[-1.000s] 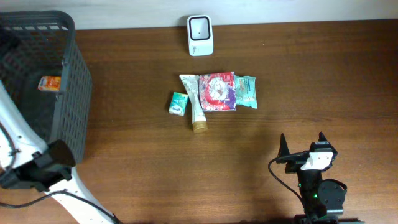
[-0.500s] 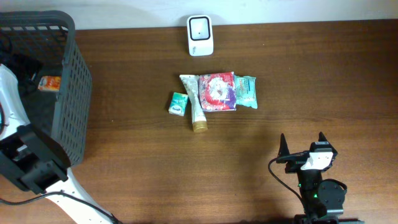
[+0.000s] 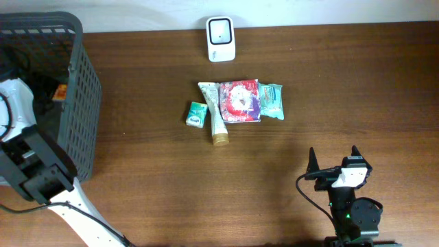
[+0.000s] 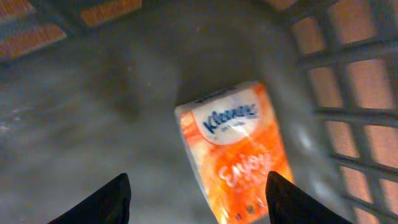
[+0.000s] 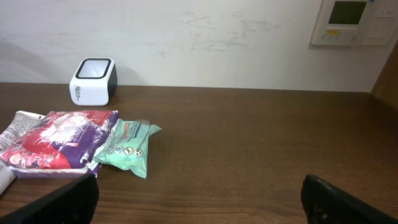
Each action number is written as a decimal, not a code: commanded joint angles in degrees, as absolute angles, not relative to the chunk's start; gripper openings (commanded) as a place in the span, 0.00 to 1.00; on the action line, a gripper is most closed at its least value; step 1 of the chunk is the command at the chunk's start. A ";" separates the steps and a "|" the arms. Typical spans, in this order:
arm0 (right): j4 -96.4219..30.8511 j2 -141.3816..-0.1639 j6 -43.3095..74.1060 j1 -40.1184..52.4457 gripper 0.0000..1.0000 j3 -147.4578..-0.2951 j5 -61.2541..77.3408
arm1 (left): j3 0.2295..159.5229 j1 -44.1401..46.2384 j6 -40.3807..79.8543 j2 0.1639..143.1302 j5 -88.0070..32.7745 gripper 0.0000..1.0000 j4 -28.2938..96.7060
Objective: Scan the item barcode
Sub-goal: 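Reach into the basket and grasp the orange Kleenex pack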
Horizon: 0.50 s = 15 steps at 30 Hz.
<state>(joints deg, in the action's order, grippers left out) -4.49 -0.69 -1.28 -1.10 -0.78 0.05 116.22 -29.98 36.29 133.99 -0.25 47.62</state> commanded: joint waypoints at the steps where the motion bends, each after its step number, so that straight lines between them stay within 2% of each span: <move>1: -4.69 -0.32 -1.04 -1.52 0.99 -0.32 -0.45 | 115.85 -30.00 37.56 135.06 -0.93 0.63 46.61; 8: -4.69 -0.32 -1.04 -1.52 0.99 -0.32 -0.45 | 115.85 -29.74 40.95 135.11 -3.46 0.57 43.64; 15: -4.69 -0.32 -1.04 -1.52 0.99 -0.32 -0.45 | 114.30 -29.26 40.91 136.70 -3.46 0.57 43.38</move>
